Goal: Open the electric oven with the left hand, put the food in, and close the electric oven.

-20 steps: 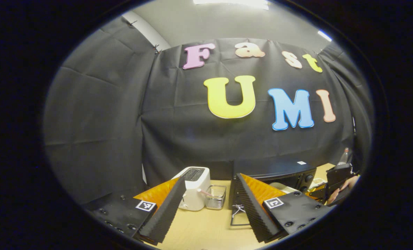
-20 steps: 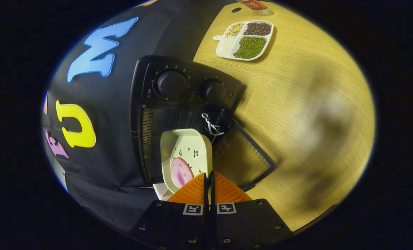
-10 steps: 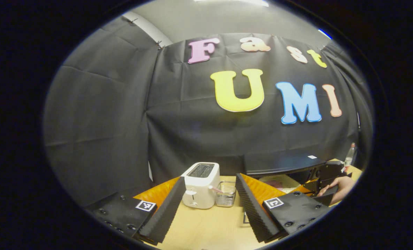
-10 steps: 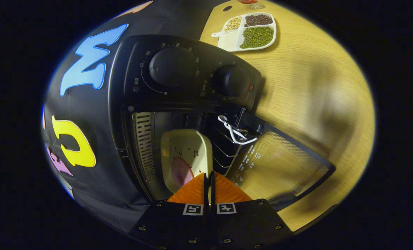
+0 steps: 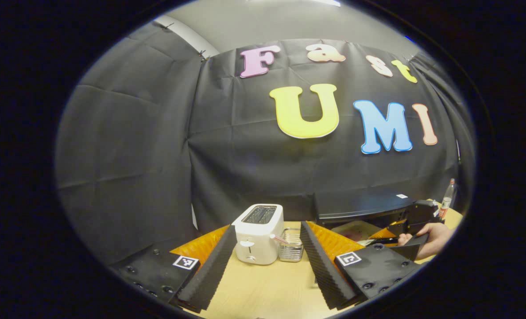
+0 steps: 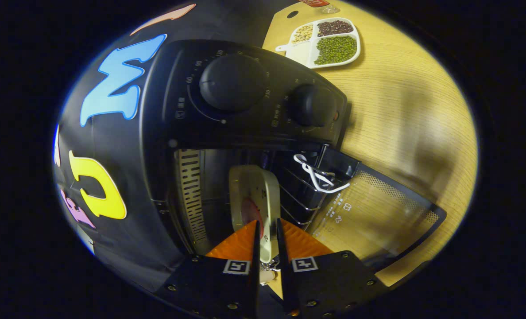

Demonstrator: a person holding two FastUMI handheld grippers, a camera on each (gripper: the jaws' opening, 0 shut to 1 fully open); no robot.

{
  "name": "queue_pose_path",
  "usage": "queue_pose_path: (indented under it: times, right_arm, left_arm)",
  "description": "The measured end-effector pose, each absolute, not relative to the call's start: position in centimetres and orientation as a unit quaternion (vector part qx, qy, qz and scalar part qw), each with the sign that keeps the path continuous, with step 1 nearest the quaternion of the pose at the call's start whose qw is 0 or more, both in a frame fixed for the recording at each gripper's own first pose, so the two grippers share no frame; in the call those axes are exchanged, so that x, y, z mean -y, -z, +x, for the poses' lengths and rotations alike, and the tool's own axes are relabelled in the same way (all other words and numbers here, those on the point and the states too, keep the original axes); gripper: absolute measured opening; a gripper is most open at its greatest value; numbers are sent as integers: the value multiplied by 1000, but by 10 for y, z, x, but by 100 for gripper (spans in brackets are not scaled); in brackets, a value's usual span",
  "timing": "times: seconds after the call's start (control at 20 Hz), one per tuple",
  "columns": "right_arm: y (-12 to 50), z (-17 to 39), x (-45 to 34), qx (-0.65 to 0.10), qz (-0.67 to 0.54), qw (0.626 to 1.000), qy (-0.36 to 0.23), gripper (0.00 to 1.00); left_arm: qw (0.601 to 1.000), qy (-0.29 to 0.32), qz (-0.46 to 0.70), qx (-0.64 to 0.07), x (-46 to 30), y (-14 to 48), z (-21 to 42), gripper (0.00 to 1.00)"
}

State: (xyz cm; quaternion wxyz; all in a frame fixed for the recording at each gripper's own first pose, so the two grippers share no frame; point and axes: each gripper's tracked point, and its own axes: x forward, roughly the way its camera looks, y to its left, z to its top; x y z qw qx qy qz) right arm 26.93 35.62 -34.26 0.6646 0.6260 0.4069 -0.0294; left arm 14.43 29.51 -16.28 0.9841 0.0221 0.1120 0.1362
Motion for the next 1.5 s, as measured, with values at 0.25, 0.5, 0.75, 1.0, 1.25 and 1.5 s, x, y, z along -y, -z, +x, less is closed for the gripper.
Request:
queue_pose_path:
  times: [0.25, 0.5, 0.75, 1.0, 1.25, 1.5]
  right_arm:
    - [323, 262, -342, -394, 593, 702, -11, 98]
    - [290, 236, -332, -385, 528, 753, -80, 97]
    - [250, 203, -310, -348, 430, 819, -153, 98]
    - [217, 173, -278, -297, 316, 879, -198, 98]
    - [193, 154, -239, -248, 225, 918, -211, 98]
    - [177, 138, -198, -201, 121, 951, -202, 98]
  left_arm:
    - [986, -126, 17, -106, -279, 158, 145, 97]
    - [988, -112, 16, -106, -257, 158, 141, 100]
    - [988, -98, 0, -120, -229, 167, 131, 95]
    - [986, -76, -12, -145, -196, 186, 118, 100]
    - [981, -55, -40, -184, -165, 217, 106, 98]
    - [971, -28, -46, -232, -134, 256, 101, 100]
